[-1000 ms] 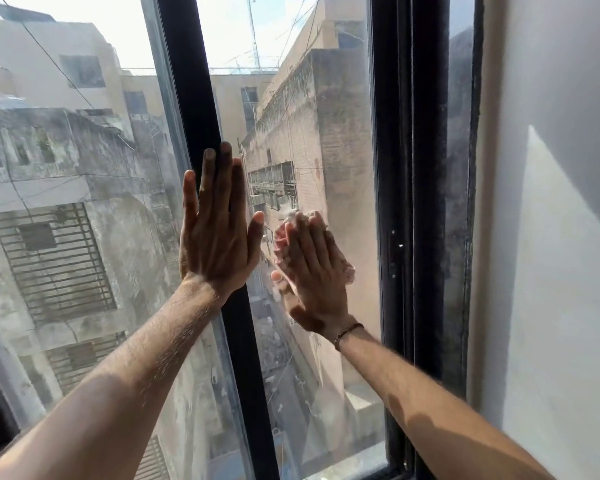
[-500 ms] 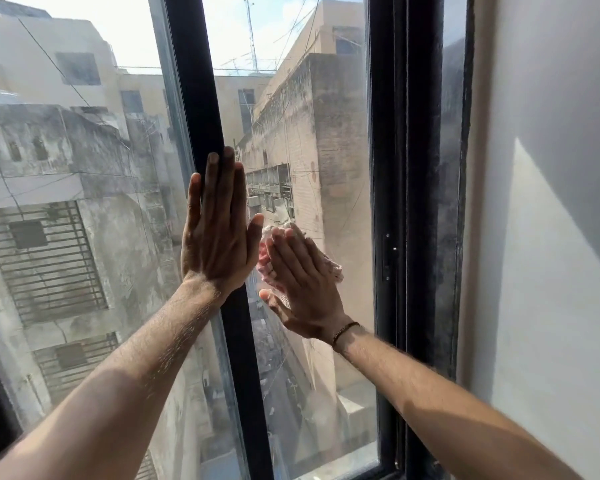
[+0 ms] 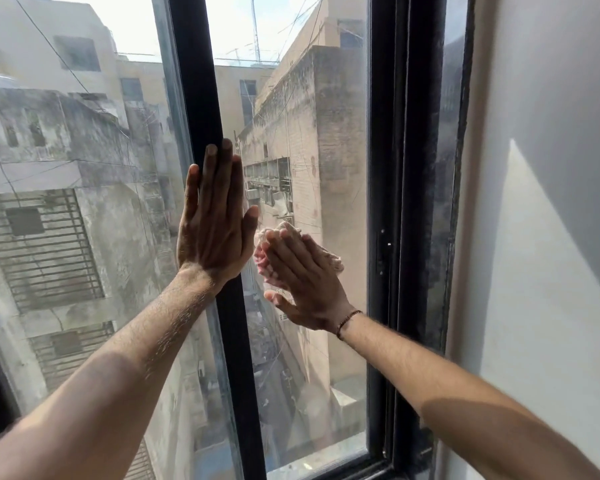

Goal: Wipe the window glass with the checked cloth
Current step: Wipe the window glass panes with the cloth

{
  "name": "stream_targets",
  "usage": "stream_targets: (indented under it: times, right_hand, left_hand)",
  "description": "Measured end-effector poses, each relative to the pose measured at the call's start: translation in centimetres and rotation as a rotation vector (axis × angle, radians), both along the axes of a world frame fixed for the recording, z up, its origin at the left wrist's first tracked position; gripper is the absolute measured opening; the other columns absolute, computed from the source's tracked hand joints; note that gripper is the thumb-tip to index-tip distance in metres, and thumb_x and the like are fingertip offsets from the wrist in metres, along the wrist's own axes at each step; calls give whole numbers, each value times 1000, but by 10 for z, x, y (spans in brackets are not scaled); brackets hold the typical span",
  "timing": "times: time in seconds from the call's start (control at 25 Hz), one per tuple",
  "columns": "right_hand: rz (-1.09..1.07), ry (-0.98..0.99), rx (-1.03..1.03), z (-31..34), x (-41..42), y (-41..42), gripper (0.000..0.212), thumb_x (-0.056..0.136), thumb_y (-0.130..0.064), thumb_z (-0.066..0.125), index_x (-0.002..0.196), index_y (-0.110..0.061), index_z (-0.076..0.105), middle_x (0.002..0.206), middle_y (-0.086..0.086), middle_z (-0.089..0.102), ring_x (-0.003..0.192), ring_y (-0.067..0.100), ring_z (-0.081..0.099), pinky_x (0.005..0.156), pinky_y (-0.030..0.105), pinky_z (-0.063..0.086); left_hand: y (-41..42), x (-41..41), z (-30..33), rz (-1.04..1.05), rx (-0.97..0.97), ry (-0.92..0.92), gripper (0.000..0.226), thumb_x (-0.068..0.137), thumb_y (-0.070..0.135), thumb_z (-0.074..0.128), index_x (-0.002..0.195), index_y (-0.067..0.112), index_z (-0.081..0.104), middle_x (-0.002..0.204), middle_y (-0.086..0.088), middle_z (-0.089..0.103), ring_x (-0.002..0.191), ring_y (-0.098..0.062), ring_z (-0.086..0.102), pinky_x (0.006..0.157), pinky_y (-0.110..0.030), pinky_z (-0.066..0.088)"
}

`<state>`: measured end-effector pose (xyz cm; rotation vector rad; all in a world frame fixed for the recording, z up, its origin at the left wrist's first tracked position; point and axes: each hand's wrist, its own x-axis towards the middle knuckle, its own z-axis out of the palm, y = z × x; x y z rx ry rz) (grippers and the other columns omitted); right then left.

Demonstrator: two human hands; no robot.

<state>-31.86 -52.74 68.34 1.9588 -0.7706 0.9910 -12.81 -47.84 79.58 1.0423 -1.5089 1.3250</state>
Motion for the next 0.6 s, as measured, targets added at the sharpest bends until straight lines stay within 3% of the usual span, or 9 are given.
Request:
stream_targets:
  times: [0.04,0.08,0.16,0.24,0.32,0.4,0.52,0.6]
  right_hand:
    - [-13,87,10,-14,-19,1,83,103,-54,52,168,-13,20,176,11,23,166,29,10,135,53,15]
    - [-60,53,0,-19,-34,-3,87,101,-55,56,168,-15,17,175,11,26,166,29,11,133,55,20]
    - [-210,-305,22,-5,-51,-15,95,100,-57,60,167,-12,9,174,16,28,164,33,16,131,58,25]
    - [-248,-716,93,27,-40,-21,95,102,-67,40,165,-6,5,175,20,21,164,37,16,133,57,18]
    - [-205,-865,99,40,-9,-18,92,103,-68,28,167,-7,6,177,18,13,165,36,11,135,56,14]
    - [-88,-640,37,23,20,-14,82,106,-58,34,168,-9,11,178,16,10,166,34,9,135,54,12]
    - [85,-21,8,-24,31,5,69,106,-39,45,167,-13,24,177,10,22,166,27,14,135,51,16]
    - [102,164,-29,-19,3,2,67,105,-36,48,167,-16,28,175,8,29,165,25,20,134,51,21]
  left_hand:
    - [1,-1,-1,-15,5,2,69,110,38,21,168,0,19,176,-23,20,165,-39,18,136,-51,9]
    - [2,-1,-2,-26,10,1,70,110,39,19,168,0,18,176,-23,20,165,-39,18,136,-52,10]
    - [1,-3,-3,-28,13,-4,71,110,41,18,168,0,17,177,-23,19,165,-39,17,136,-54,12]
    - [-2,-4,-1,-21,6,2,71,110,41,20,168,0,16,177,-23,19,165,-39,17,136,-54,11]
    - [-3,-5,-1,-24,7,12,71,110,40,22,168,0,17,176,-23,20,165,-39,17,136,-53,9]
    - [-3,-5,-2,-22,-13,9,70,110,39,23,168,0,20,176,-24,22,165,-40,19,136,-51,8]
    - [-3,-1,0,-27,-9,6,72,109,42,21,167,-1,22,175,-24,24,164,-40,20,137,-50,7]
    - [-2,-1,-2,-34,-7,-6,72,109,42,20,167,-2,23,175,-25,24,164,-40,20,136,-49,7]
